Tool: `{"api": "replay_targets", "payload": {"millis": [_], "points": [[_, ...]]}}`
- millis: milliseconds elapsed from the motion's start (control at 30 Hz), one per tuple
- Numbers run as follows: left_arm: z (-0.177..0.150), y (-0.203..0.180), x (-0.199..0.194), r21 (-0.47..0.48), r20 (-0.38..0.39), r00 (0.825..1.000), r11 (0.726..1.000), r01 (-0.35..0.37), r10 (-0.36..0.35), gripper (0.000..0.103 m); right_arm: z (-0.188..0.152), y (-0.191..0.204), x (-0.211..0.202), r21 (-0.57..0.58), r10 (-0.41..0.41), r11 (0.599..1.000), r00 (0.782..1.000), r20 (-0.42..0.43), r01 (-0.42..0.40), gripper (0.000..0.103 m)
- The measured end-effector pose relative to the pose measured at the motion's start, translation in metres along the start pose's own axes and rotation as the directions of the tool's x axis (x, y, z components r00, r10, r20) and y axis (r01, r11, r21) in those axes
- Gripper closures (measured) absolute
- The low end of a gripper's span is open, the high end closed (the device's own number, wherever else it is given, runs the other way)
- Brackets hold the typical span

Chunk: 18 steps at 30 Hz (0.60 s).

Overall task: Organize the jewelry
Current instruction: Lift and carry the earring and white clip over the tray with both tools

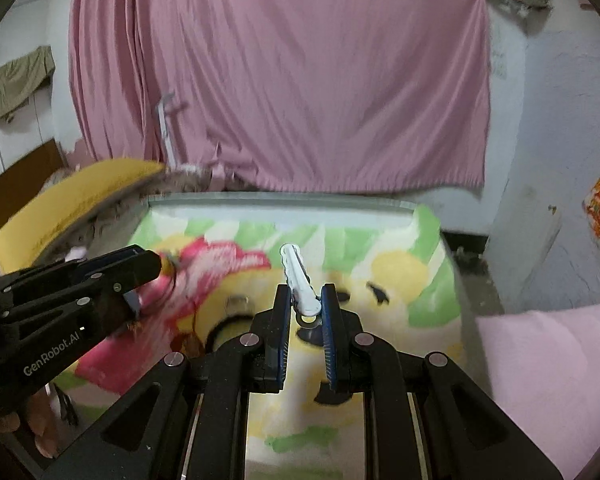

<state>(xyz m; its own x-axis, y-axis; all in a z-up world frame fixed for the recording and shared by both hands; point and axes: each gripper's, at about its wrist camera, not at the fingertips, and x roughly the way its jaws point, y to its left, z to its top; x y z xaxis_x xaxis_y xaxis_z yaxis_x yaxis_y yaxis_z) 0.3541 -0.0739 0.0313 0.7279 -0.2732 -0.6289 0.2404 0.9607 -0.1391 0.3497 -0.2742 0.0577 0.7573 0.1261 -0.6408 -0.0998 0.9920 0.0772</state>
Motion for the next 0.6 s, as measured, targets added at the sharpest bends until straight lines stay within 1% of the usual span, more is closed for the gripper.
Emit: {"api": "replay_targets", "payload": {"millis": [33, 100, 433, 600], "points": [[-0.002, -0.001, 0.003, -0.001, -0.023, 1.0, 1.0, 0.014, -0.014, 0.089, -0.002, -0.001, 0.002, 0.002, 0.01, 1.0, 1.0, -0.017, -0.01, 0.09], [-0.004, -0.003, 0.005, 0.003, -0.043, 0.999, 1.0, 0.029, -0.029, 0.089, -0.005, -0.001, 0.004, -0.004, 0.019, 1.0, 0.999, -0.034, -0.02, 0.09], [-0.009, -0.004, 0.018, 0.021, -0.123, 0.992, 1.0, 0.014, -0.012, 0.089, -0.011, -0.001, 0.014, -0.018, 0.034, 0.999, 0.995, -0.097, -0.036, 0.09], [-0.012, -0.003, 0.022, 0.021, -0.144, 0.989, 1.0, 0.014, -0.011, 0.089, -0.012, 0.001, 0.017, -0.022, 0.04, 0.999, 0.992, -0.117, -0.043, 0.09]]}}
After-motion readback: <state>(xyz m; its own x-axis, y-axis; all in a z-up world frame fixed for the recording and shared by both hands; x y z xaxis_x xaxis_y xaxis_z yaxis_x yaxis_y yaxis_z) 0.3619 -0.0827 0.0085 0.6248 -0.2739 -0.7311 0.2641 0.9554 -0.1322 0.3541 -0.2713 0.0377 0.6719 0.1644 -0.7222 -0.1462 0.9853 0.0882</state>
